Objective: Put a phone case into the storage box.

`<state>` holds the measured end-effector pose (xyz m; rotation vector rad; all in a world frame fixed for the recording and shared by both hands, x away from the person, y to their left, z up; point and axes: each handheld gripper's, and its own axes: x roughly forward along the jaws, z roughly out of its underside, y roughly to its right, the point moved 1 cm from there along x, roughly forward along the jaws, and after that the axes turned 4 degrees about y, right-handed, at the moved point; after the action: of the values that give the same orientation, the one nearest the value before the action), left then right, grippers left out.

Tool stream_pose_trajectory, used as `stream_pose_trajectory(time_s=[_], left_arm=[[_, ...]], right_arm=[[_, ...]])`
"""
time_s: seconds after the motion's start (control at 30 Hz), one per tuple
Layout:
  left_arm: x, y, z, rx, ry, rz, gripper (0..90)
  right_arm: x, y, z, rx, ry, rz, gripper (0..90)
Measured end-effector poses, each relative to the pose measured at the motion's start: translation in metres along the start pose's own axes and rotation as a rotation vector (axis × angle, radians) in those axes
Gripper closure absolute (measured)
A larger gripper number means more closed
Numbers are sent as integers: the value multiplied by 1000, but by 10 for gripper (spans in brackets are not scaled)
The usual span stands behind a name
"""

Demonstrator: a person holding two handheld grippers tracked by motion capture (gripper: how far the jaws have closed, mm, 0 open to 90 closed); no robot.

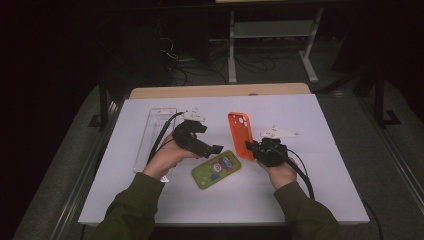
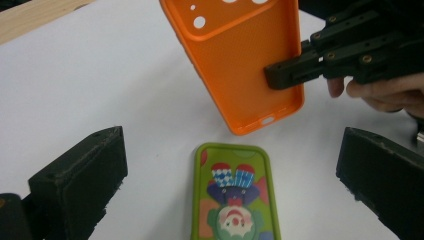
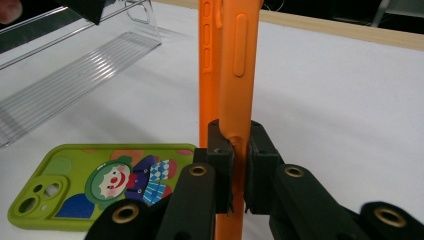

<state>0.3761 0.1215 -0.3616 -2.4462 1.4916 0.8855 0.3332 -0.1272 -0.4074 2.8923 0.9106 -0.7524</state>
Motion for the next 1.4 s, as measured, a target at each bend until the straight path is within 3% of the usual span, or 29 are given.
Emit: stream_pose_trajectory(time_s=[0.1, 0.27, 0.37, 0.53, 0.97, 1.07, 1.23, 1.4], left_arm=[[4, -1, -3, 18, -3, 0, 0], [8, -1, -9, -14, 30, 9, 0], [10, -1, -13, 4, 19, 12, 0], [16, 2, -18, 4, 36, 14, 0], [32, 3, -25, 4, 67, 9, 0], [36, 4, -27, -13, 83, 18, 0], [39, 4, -30, -6, 91, 20, 0], [43, 5, -31, -41, 111, 21, 0]], right_arm=[[0, -1, -1, 1, 3, 1, 823], [0, -2, -1, -15, 8, 2, 823], [0, -4, -1, -12, 7, 2, 823], [0, -6, -2, -35, 15, -1, 823], [-4, -10, -5, -31, 32, -10, 823], [-4, -10, -5, -38, 33, -13, 823], [-3, -14, -5, -45, 32, -12, 822], [-5, -18, -5, -52, 31, -15, 822]])
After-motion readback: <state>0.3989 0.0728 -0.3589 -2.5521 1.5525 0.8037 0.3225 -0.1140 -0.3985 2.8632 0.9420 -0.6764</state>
